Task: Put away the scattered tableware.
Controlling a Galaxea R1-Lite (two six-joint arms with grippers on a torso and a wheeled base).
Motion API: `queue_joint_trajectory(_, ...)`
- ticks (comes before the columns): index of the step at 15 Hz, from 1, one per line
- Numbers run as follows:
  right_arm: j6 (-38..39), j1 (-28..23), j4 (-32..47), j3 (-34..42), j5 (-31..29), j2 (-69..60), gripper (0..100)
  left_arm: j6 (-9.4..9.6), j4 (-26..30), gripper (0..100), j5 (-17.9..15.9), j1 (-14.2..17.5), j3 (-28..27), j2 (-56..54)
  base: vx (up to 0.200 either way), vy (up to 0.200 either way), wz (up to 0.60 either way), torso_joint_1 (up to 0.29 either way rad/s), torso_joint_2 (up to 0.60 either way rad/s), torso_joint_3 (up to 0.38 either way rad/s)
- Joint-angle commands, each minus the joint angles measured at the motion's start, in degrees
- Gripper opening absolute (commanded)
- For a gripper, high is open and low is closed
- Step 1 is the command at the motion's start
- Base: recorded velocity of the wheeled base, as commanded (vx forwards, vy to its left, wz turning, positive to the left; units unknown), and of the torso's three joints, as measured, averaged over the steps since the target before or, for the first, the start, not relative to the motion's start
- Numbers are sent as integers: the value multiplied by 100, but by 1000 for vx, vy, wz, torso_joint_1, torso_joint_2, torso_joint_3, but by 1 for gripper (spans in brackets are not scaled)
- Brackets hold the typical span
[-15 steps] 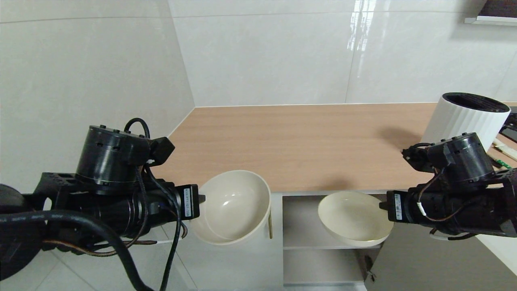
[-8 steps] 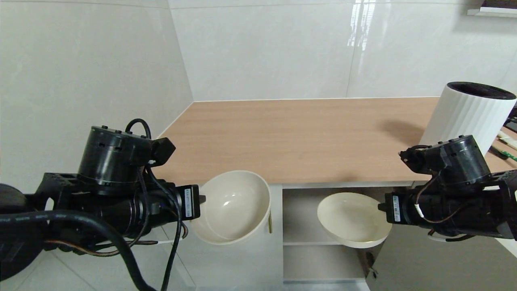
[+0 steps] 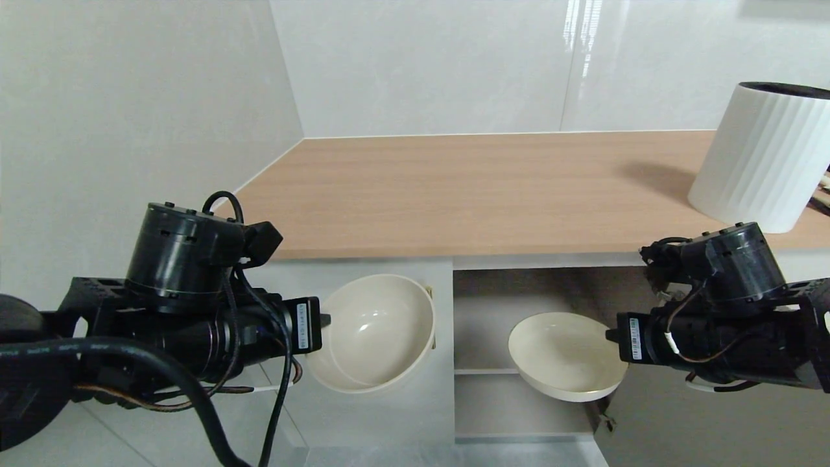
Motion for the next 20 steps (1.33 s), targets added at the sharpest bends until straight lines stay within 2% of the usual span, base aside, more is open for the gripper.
queue_joint_trajectory(1, 0, 1, -4, -2, 1, 39, 0, -7, -4, 0, 4, -1, 2, 8, 0, 0, 0, -203, 486, 290)
queue_joint_trajectory(10, 0, 1, -241, 86, -17, 189, 0, -7, -4, 0, 4, -1, 2, 8, 0, 0, 0, -160, 439, 276)
queue_joint_trajectory(17, -17, 1, -320, 69, -43, 426, 0, 2, -4, 0, 4, -1, -7, 8, 0, 0, 0, -16, 49, 32)
queue_joint_trajectory(19, -237, 1, -522, 42, -43, 734, 0, 2, -4, 0, 4, -1, -7, 17, 0, 0, 0, 0, 0, 0)
queue_joint_trajectory(20, -342, -16, -883, -10, -52, 1076, 0, 11, -4, 0, 4, -1, -7, 17, 0, 0, 0, 0, 0, 0)
